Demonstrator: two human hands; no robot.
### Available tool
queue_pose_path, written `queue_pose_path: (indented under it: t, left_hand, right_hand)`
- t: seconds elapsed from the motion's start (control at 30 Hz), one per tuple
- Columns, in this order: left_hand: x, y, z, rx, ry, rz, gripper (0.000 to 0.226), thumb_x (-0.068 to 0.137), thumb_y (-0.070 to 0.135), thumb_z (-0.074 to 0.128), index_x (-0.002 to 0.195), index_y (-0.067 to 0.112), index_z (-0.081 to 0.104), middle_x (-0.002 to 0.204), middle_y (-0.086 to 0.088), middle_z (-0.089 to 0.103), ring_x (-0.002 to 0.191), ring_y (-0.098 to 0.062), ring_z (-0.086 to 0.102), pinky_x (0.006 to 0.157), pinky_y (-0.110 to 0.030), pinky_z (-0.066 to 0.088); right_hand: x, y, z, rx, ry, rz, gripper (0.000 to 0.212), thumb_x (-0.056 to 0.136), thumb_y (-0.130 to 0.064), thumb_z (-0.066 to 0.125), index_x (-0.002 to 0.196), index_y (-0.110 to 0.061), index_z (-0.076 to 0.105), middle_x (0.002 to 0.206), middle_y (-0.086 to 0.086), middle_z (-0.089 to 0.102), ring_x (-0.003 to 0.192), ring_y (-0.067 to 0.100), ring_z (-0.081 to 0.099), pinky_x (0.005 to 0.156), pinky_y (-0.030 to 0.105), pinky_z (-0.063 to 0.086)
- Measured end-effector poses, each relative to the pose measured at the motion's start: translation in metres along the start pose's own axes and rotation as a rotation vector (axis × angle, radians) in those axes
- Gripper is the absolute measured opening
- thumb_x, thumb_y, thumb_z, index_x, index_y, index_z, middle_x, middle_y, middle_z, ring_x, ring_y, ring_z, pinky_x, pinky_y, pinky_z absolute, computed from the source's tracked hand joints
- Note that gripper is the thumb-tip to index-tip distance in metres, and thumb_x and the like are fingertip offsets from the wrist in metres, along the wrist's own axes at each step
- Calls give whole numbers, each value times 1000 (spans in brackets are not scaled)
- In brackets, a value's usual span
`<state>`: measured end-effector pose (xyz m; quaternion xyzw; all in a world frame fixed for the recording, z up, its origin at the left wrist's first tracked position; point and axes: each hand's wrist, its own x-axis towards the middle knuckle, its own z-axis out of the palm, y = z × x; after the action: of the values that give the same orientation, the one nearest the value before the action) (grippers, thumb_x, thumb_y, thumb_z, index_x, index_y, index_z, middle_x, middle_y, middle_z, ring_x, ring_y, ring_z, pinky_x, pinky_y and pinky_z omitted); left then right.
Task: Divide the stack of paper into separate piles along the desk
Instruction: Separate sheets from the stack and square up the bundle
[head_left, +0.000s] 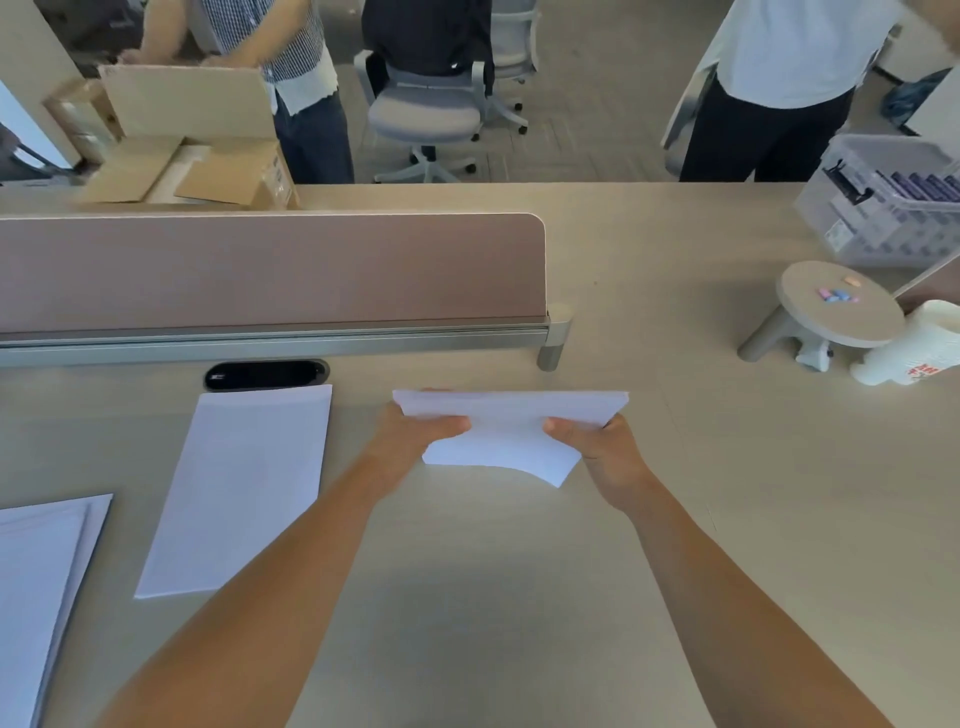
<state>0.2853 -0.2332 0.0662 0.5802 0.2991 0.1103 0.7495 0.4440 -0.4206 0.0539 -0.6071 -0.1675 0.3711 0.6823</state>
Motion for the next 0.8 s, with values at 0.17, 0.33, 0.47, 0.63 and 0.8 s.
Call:
queue_pose_path:
  t: [0.17, 0.33, 0.47, 0.63, 0.8]
  left_hand:
    - [4, -2, 8, -77, 33, 42, 44, 72, 7, 80, 114, 10, 69, 115, -9, 73, 105, -22, 70, 88, -34, 56]
    - [3, -16, 11, -33, 73, 11, 33, 76, -1, 78, 102, 18, 70, 99, 3, 77, 92, -8, 72, 81, -25, 53]
    - [7, -20, 21, -52, 90, 15, 52, 64, 13, 83, 113, 18, 68, 116, -9, 72, 110, -25, 67, 98, -45, 51]
    - [14, -15, 23, -46, 66, 38, 59, 62, 7, 82, 118, 12, 66, 118, -13, 71, 111, -30, 67, 98, -47, 52]
    - [12, -24, 31, -54, 78, 21, 72, 55, 19, 88, 123, 9, 65, 120, -14, 70, 115, -32, 65, 104, -56, 45]
  right_hand:
    - [6, -7, 0, 31, 76, -70, 31, 84, -11, 74, 115, -9, 71, 113, 10, 75, 104, 24, 72, 86, 37, 57]
    - [12, 3, -18, -103, -28, 2, 50, 68, -23, 87, 114, -14, 72, 116, 10, 74, 110, 28, 70, 98, 51, 53]
    - [9, 3, -14, -81, -8, -33, 54, 73, -19, 83, 123, -11, 67, 120, 10, 72, 112, 26, 68, 95, 46, 54]
    - [8, -5, -33, -53, 9, -20, 30, 78, -7, 82, 104, -19, 75, 114, 11, 74, 109, 30, 69, 98, 51, 53]
    - [-1, 14, -40, -160, -48, 9, 39, 80, -8, 80, 117, -14, 69, 121, 10, 72, 115, 26, 67, 103, 52, 50]
